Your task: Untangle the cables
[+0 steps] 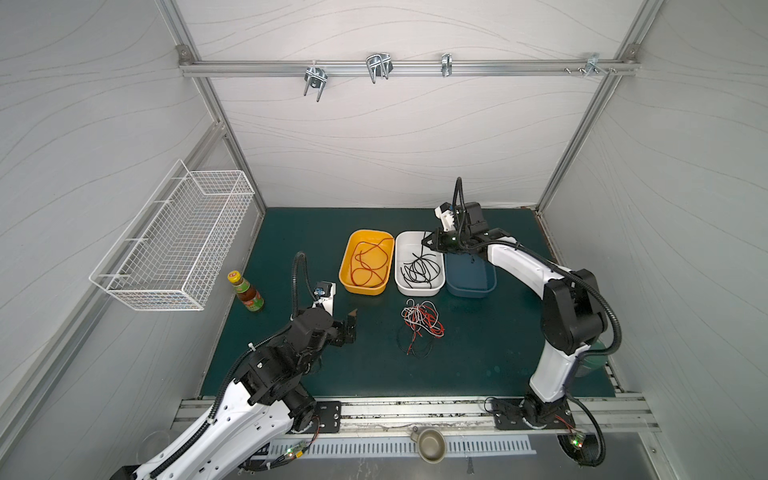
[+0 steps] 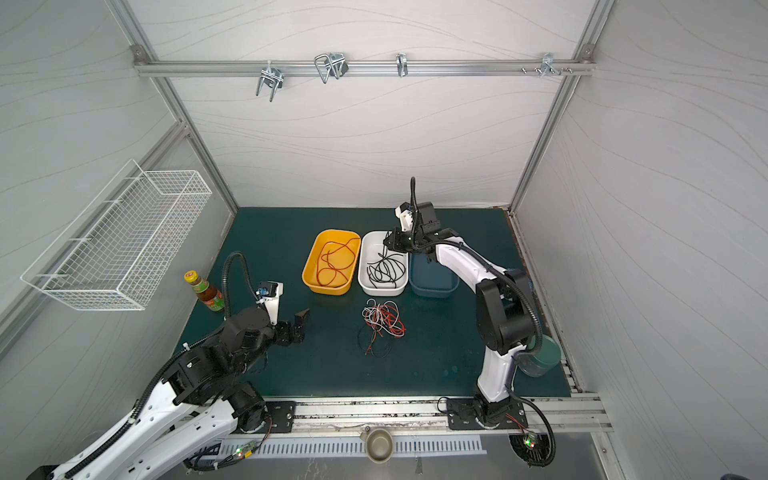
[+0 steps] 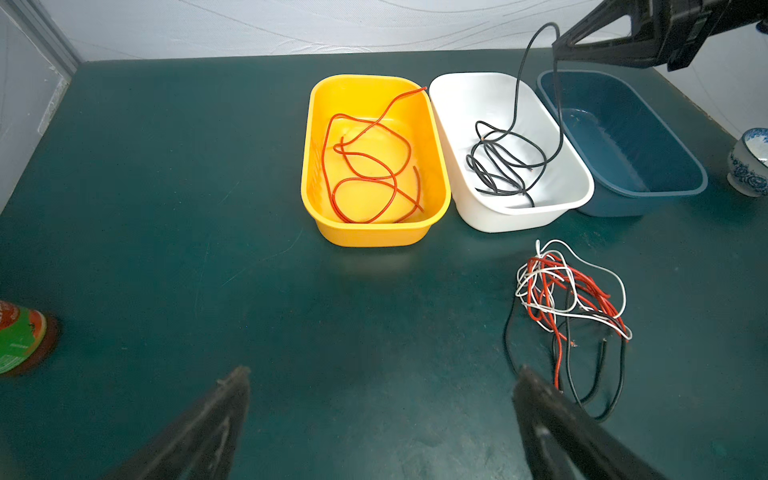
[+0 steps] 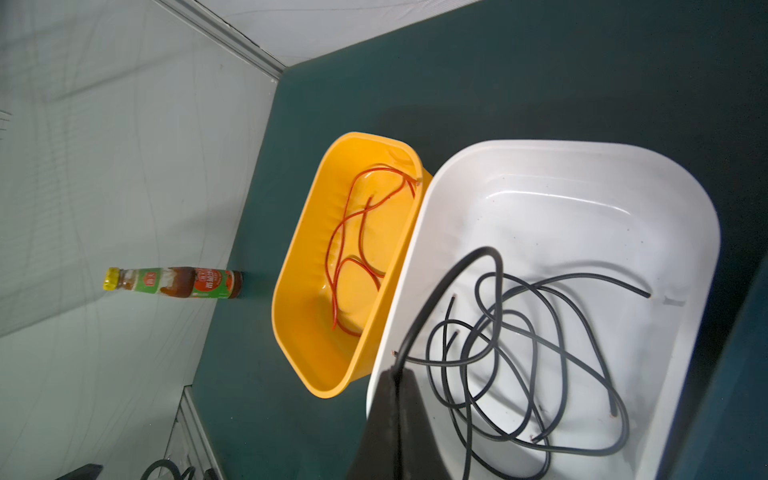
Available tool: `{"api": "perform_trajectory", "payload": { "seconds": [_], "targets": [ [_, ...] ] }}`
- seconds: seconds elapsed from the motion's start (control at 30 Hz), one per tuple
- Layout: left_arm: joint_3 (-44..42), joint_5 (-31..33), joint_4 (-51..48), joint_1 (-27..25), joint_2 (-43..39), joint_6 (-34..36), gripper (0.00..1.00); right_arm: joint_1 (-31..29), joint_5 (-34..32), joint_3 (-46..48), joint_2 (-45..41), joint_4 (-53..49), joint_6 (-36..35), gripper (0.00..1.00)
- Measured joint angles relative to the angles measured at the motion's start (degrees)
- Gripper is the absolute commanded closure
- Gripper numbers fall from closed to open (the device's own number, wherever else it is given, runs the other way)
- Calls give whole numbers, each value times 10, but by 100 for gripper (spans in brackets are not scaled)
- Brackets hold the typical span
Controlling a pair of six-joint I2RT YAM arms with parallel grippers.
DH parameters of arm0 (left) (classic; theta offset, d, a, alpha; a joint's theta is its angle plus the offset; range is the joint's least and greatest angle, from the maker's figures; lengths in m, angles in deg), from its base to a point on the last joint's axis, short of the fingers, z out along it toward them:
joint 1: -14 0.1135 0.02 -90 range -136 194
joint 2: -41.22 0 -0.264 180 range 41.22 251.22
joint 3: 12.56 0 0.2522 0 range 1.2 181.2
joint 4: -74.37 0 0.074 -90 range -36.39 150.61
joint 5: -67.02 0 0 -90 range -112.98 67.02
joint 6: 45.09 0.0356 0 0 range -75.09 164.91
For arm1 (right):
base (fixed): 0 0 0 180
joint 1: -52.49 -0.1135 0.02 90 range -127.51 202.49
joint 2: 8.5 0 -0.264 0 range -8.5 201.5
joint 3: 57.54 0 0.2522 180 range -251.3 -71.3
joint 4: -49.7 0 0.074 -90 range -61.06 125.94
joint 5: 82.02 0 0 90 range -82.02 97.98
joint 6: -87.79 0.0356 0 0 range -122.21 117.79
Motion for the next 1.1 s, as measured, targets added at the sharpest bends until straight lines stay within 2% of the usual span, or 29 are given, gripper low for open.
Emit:
{"api": "perform_trajectory", "payload": {
  "seconds": [0.4,1.07,1.1],
  "targets": [
    [0,-2,0,0,3,0,0,-23,-51,0,55,-22,-5,100],
    [-1,-11,0,0,3,0,0,-29,-98,-29,128,-57,-6,100],
    [-1,-11,0,0,3,0,0,-29,-98,-32,128,-58,-6,98]
  ]
}}
